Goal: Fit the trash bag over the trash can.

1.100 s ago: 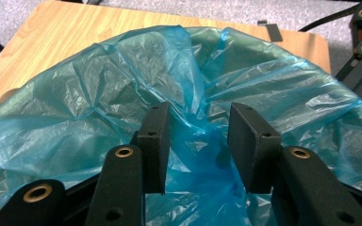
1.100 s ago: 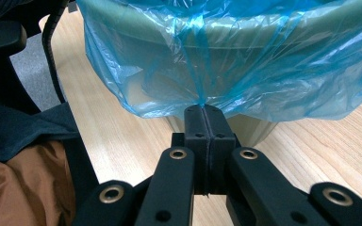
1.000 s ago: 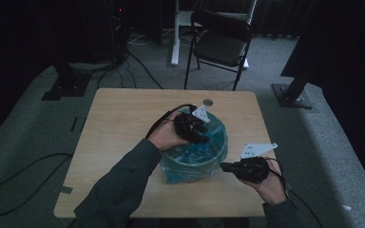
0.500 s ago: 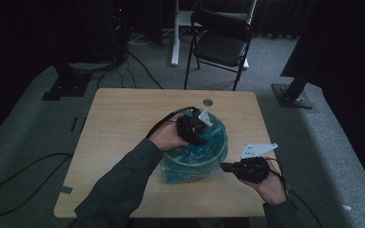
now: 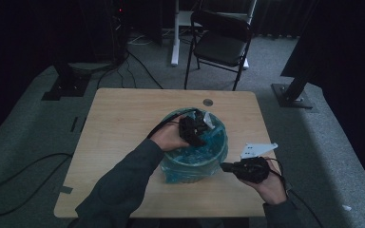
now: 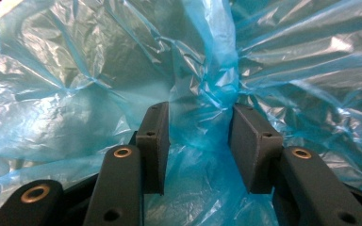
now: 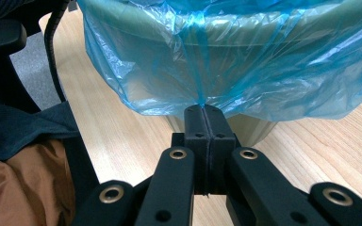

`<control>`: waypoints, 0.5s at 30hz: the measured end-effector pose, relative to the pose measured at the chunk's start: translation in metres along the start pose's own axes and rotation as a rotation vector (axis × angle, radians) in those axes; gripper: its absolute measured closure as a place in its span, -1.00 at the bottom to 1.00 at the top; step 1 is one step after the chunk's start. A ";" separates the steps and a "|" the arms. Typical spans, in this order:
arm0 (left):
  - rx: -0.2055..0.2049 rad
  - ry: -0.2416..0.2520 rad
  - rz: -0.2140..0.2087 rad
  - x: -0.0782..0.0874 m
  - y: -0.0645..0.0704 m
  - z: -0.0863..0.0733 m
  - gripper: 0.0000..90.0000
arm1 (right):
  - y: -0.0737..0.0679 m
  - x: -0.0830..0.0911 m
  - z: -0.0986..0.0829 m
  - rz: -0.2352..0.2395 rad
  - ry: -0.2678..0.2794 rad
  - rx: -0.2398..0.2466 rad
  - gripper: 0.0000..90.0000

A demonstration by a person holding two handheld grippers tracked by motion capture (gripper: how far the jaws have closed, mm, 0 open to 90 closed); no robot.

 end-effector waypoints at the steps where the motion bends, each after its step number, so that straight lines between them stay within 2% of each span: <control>1: -0.004 -0.009 0.003 -0.001 0.000 0.000 0.31 | 0.000 0.000 0.000 0.000 0.001 0.001 1.00; 5: 0.000 -0.037 0.010 -0.004 0.000 -0.002 0.30 | 0.000 0.000 0.000 0.000 0.002 0.000 1.00; 9: -0.025 -0.103 0.016 -0.009 0.000 -0.004 0.25 | 0.000 0.000 0.000 0.000 0.001 0.001 1.00; 15: -0.042 -0.160 0.045 -0.015 -0.001 -0.007 0.24 | 0.000 0.001 0.000 0.000 0.004 0.000 1.00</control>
Point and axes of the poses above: each handheld gripper's, and its own axes: x roughly backward along the jaws, z roughly out of its top, y roughly to its right, the point moved 5 cm from there along -x, roughly forward along the jaws, and after that the axes turned 12 degrees about y, right-handed, at the moved point
